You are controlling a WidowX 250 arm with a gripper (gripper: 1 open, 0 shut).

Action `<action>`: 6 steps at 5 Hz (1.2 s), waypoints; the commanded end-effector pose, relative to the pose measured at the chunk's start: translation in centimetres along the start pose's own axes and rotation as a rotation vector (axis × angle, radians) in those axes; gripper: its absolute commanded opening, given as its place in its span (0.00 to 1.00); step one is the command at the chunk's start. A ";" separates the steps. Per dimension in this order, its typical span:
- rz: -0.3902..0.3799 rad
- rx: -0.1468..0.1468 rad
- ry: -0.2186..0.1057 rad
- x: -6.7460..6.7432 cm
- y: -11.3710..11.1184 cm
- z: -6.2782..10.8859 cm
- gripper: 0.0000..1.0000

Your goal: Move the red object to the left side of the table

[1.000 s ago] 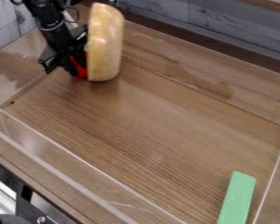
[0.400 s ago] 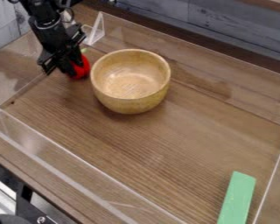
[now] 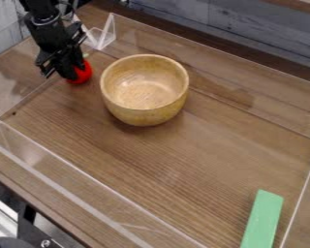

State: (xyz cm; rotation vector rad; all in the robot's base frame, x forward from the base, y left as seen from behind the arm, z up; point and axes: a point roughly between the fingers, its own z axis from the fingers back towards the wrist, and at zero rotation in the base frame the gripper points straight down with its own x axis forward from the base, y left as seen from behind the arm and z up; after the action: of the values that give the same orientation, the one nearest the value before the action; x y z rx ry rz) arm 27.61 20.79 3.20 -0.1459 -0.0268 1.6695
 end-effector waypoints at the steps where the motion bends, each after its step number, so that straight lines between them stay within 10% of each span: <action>1: 0.055 -0.036 -0.037 1.0 -0.5 2.6 0.00; 6: 0.393 -0.018 -0.053 0.1 -3.7 1.2 0.00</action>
State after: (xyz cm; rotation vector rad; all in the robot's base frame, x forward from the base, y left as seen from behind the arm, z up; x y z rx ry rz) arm 30.58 20.89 3.56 -0.1097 -0.0123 2.0635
